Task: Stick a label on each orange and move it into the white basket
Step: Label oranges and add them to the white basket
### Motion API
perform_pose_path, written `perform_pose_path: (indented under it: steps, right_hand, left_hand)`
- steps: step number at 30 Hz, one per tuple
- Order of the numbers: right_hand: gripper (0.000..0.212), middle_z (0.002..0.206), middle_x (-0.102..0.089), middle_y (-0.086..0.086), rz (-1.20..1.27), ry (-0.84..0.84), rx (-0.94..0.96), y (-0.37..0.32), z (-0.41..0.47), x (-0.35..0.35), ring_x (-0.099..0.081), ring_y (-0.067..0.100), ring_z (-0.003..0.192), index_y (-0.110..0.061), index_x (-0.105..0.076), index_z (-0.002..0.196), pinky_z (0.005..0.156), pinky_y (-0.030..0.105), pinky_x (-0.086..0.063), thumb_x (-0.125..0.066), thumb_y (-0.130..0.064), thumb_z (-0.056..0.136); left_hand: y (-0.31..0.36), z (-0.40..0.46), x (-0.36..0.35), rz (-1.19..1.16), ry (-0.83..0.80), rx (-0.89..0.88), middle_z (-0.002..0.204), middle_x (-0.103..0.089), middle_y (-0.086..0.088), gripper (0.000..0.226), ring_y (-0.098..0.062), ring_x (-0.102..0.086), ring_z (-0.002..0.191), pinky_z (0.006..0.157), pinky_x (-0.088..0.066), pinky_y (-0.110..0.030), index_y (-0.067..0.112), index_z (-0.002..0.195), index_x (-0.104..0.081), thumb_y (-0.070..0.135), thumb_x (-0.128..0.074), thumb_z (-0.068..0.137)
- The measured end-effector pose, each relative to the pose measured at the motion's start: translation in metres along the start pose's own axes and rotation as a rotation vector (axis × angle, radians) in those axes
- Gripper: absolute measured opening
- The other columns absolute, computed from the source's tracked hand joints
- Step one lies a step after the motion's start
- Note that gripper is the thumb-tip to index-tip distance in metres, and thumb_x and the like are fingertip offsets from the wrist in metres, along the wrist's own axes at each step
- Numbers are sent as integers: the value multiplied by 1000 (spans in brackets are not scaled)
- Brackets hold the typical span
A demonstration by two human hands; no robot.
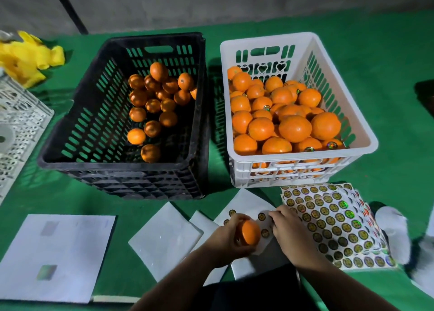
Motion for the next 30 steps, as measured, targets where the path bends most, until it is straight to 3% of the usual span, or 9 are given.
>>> perform_pose_path:
  steps: [4, 8, 14, 20, 30]
  right_hand:
    - [31, 121, -57, 3, -23, 5, -7, 1, 2, 0, -57, 22, 110, -17, -67, 129, 85, 31, -51, -64, -19, 98]
    - [42, 127, -53, 2, -14, -21, -18, 4, 3, -5, -55, 20, 115, -16, -62, 130, 91, 29, -51, -73, -22, 90]
    - [46, 127, -58, 6, 37, -19, -30, 13, 8, -9, -57, 24, 118, -12, -68, 131, 95, 34, -52, -78, -8, 86]
    - [31, 135, -57, 8, 49, 12, -8, 15, 5, -9, -53, 29, 129, -12, -72, 122, 101, 39, -52, -74, -14, 91]
    - [18, 111, -55, -3, 78, 56, -7, 6, 7, 2, -53, 15, 101, -17, -68, 105, 84, 27, -50, -75, -15, 89]
  left_hand:
    - [1, -1, -3, 33, -18, -5, 137, -57, 6, 74, -17, -61, 120, 102, -55, -40, 53, 135, -35, 48, -84, 80]
    - [1, -1, -4, 36, -20, 0, 139, -56, 6, 75, -18, -60, 120, 102, -54, -39, 54, 136, -33, 47, -84, 81]
    - [0, -3, -5, 13, 0, 11, 138, -58, 6, 75, -18, -61, 119, 103, -54, -41, 52, 137, -35, 47, -84, 80]
    - [0, -3, -5, 5, -4, 25, 137, -58, 4, 74, -19, -61, 118, 101, -54, -38, 51, 137, -35, 46, -84, 82]
    - [-1, -1, -6, -12, 6, 42, 136, -58, 5, 75, -19, -62, 117, 102, -55, -39, 50, 137, -35, 47, -85, 81]
Point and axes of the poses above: each hand's wrist, its own z-axis towards the middle knuckle, its own x-axis out of the back of the hand, y = z × x, the point moved 5 cm from there along z, towards the middle knuckle
